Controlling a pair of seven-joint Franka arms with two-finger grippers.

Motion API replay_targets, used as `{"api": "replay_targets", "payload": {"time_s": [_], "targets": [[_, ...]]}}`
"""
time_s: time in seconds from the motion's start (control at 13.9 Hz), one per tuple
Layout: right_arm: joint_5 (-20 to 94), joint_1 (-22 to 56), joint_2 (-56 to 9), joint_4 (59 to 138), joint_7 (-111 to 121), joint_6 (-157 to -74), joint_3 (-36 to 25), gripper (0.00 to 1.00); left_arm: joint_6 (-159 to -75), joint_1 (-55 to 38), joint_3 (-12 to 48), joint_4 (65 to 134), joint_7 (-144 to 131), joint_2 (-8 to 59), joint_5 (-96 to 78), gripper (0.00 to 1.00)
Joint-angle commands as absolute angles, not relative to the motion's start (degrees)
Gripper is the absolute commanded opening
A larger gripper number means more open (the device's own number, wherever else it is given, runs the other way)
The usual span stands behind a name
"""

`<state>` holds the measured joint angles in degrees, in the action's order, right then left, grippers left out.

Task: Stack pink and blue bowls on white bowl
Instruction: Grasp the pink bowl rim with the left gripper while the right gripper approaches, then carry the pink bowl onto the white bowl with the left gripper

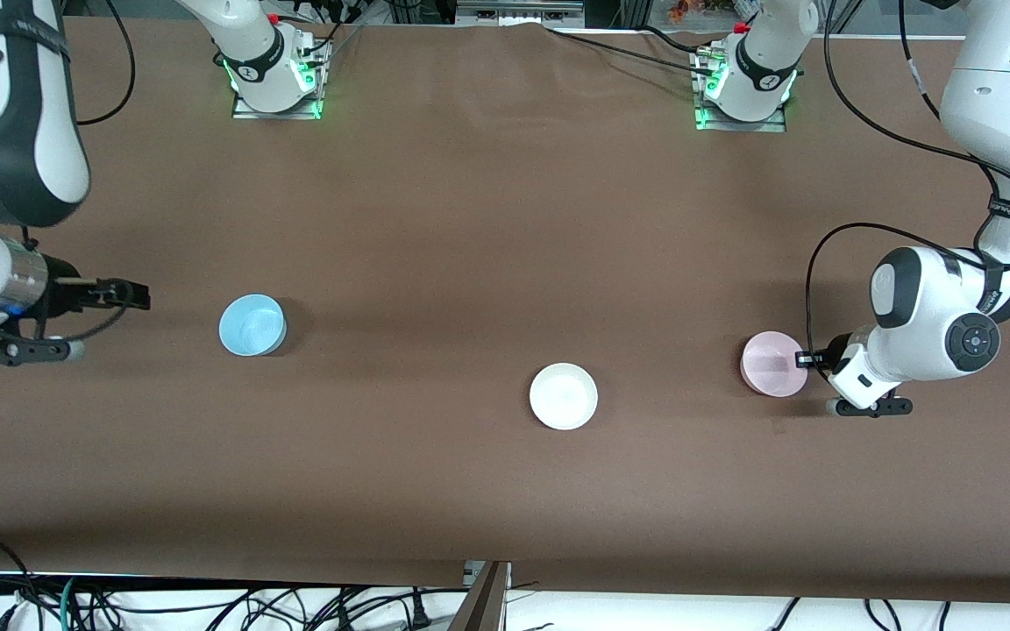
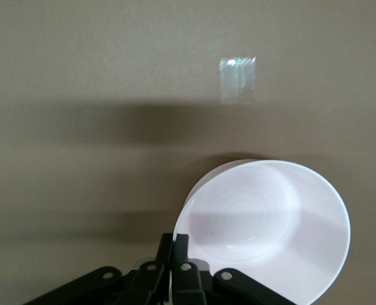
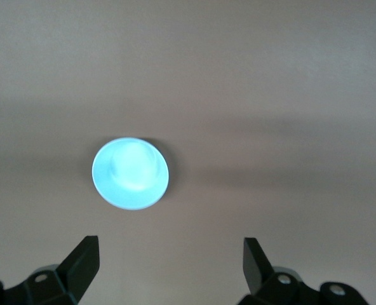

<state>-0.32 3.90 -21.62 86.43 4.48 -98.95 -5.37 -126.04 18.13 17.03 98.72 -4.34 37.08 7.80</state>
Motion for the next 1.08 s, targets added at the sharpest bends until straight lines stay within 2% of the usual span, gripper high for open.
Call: {"api": "replay_targets", "payload": {"time_s": [0.0, 0.14, 0.29, 0.72, 0.87, 1.01], "targets": [[3.0, 3.7, -25.8, 85.8, 4.4, -101.8, -5.0, 1.00, -127.9, 16.6, 16.5, 98.7, -6.7, 36.1, 6.9, 0.00], [3.1, 3.8, -28.6, 86.0, 4.4, -104.4, -5.0, 1.00, -127.0, 15.3, 17.7, 96.0, -11.7, 35.7, 6.8, 0.00], [3.3, 3.6, -30.6, 87.2, 4.3, -107.0, -4.9, 1.00, -124.8, 15.2, 21.3, 93.8, -18.8, 34.7, 5.8, 0.00], [11.3, 1.1, -36.3, 88.7, 7.6, -111.2, -4.9, 1.00, -124.1, 14.3, 32.8, 93.1, -42.2, 33.9, 5.2, 0.00], [12.7, 0.4, -37.4, 89.9, 8.8, -112.9, -4.9, 1.00, -125.6, 10.7, 33.3, 93.0, -49.8, 34.0, 5.4, 0.00], [12.9, 0.5, -37.6, 92.4, 9.6, -116.3, -4.9, 1.00, -130.5, 6.6, 33.0, 92.7, -56.7, 34.5, 5.5, 0.00]]}}
